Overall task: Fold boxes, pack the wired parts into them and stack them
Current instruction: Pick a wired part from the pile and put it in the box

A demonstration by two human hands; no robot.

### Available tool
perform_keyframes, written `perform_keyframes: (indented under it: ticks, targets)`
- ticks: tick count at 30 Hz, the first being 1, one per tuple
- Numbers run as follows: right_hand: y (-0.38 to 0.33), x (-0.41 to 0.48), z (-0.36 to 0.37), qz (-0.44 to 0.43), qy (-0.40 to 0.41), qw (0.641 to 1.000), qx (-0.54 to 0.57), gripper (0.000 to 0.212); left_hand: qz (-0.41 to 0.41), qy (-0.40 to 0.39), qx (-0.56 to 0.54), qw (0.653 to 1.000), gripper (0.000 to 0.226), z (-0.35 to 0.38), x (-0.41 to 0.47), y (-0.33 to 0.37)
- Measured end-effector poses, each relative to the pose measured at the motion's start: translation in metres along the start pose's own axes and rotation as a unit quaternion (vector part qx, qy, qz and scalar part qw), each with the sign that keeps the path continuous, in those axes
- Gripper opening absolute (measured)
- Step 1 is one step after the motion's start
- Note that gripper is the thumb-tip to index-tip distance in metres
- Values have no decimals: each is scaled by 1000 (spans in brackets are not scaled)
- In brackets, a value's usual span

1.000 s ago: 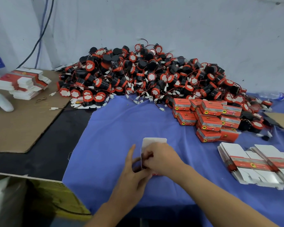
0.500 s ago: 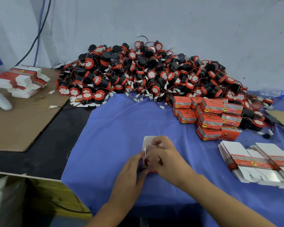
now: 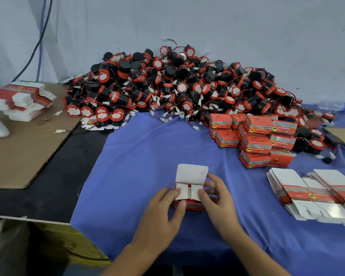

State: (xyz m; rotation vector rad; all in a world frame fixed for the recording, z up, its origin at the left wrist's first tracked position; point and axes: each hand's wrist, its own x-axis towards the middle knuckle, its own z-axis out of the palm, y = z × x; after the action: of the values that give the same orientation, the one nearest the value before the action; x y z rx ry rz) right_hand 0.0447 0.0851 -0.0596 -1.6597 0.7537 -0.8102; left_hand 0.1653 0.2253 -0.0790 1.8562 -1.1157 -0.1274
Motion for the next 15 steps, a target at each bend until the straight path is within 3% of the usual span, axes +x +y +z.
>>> perform_keyframes:
  ticks: [4,5,7,9,12,15]
  targets:
    - [5,-3,1,-22,-24,999,-32,34,-17,-31,-77,996,5,-10,20,-8]
    - [6,-4,-1,-26,-27,999,-33,30,-29,-42,-120,992,7,-13,24,-10]
    - [9,-5,-4,-32,-34,998,-34,32,-49,-57,-192,978,32,-16,26,-11]
    - [12,-6,-9,-39,-57,997,-29,32,-30,-64,-191,979,48,-16,26,-12]
    - [15,-10,-15,-60,-122,990,-48,41,9,-66,-156,985,38,-17,23,-18]
    - [18,-11,-16,-82,-137,983,-93,47,16,-109,-141,984,45,-21,20,-22]
